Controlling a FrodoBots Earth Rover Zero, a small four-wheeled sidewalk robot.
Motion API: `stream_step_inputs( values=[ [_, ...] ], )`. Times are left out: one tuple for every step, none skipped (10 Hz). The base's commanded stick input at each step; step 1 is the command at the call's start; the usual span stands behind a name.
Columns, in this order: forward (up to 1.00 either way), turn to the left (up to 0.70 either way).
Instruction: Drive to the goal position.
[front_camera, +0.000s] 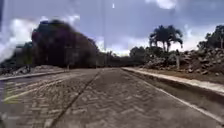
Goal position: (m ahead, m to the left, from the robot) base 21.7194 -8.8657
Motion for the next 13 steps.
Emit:
stream_step_inputs(
  values=[
    [1.0,0.0],
    [1.0,0.0],
    [1.0,0.0],
    [1.0,0.0],
    [1.0,0.0],
    [1.0,0.0],
    [1.0,0.0],
    [1.0,0.0],
    [1.0,0.0],
    [1.0,0.0],
    [1.0,0.0],
    [1.0,0.0],
    [1.0,0.0]
  ],
)
